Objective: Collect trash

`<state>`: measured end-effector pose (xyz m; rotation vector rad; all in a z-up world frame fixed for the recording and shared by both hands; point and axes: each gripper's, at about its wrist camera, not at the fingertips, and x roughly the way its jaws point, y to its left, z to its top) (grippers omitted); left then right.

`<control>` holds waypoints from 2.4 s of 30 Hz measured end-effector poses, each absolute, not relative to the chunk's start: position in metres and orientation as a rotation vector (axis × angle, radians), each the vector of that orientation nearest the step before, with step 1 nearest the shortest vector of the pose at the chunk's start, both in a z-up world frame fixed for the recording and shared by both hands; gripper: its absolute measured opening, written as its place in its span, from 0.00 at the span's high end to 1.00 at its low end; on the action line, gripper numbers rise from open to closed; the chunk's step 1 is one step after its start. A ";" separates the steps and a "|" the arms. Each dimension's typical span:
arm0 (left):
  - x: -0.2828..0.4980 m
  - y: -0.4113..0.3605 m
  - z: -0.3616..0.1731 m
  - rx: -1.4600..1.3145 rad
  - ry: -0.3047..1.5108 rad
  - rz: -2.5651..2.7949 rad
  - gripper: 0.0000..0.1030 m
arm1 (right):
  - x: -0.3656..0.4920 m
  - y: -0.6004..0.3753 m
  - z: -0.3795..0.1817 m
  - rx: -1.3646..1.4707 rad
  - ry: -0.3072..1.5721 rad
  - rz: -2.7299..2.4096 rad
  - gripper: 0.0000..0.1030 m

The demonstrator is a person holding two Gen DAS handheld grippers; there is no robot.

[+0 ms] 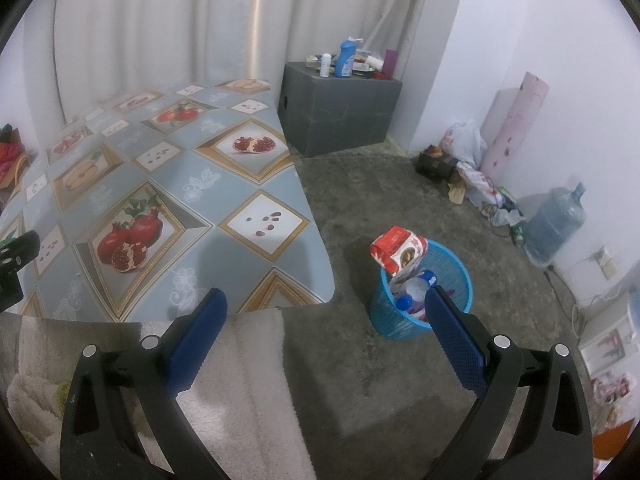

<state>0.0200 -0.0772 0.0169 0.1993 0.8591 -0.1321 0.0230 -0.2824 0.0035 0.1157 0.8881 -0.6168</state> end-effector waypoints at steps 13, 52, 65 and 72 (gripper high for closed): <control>0.020 -0.077 0.016 0.200 0.863 -0.131 0.05 | 0.026 -0.281 0.004 0.115 0.887 -0.619 0.08; 0.022 -0.010 0.022 0.157 0.877 0.007 0.05 | 0.071 -0.216 0.007 0.114 0.851 -0.490 0.08; 0.019 -0.011 0.023 0.160 0.874 -0.001 0.05 | 0.069 -0.218 0.008 0.117 0.849 -0.499 0.08; 0.019 -0.018 0.022 0.177 0.878 -0.024 0.05 | 0.069 -0.220 0.008 0.127 0.850 -0.514 0.08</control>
